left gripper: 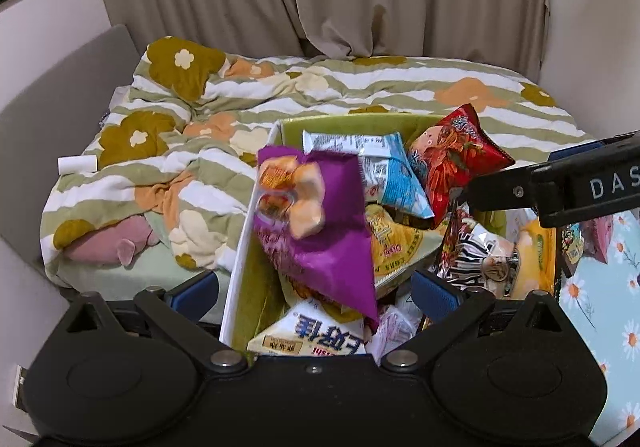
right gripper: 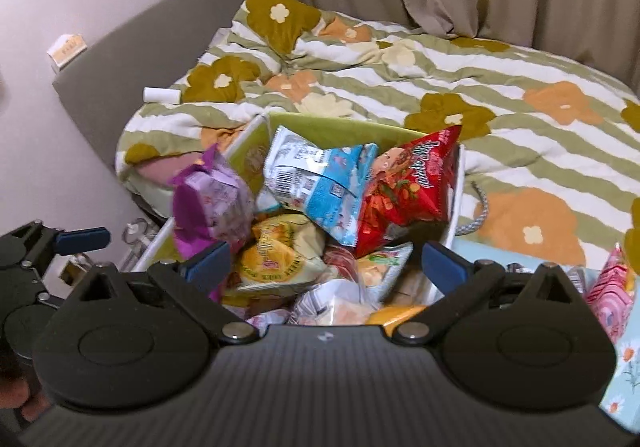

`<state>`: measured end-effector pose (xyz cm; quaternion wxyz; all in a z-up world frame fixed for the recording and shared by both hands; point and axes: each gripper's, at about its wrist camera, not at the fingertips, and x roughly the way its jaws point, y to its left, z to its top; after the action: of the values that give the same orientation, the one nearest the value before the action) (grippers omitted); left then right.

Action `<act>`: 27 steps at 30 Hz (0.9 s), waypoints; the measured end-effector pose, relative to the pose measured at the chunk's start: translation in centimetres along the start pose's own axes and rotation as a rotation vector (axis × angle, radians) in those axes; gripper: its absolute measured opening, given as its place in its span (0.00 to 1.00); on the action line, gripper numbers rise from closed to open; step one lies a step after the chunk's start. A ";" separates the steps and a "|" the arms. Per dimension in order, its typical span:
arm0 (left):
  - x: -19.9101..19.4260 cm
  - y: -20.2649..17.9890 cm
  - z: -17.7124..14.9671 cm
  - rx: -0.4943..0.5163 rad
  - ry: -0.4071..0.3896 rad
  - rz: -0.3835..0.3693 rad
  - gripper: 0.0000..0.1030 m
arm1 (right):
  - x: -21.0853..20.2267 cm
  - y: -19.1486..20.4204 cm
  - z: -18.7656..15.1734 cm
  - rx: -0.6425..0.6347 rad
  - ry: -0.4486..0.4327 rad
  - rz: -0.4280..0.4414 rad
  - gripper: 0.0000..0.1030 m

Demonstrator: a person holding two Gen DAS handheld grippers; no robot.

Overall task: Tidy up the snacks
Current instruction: 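Carry both bags over the box and open both tools to drop them, then grasp a brown snack bag with the left tool while the right tool grasps a pink marshmallow bag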

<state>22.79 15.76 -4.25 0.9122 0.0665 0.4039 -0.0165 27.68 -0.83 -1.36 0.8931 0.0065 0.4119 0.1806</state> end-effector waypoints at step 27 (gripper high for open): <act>-5.3 -7.5 3.6 0.131 -0.109 -0.161 1.00 | -10.3 -6.1 -2.3 0.106 -0.072 -0.238 1.00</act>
<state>21.22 7.69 1.22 0.9222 0.0924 0.3560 -0.1199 21.82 -10.23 3.73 0.9209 0.0113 0.3864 0.0511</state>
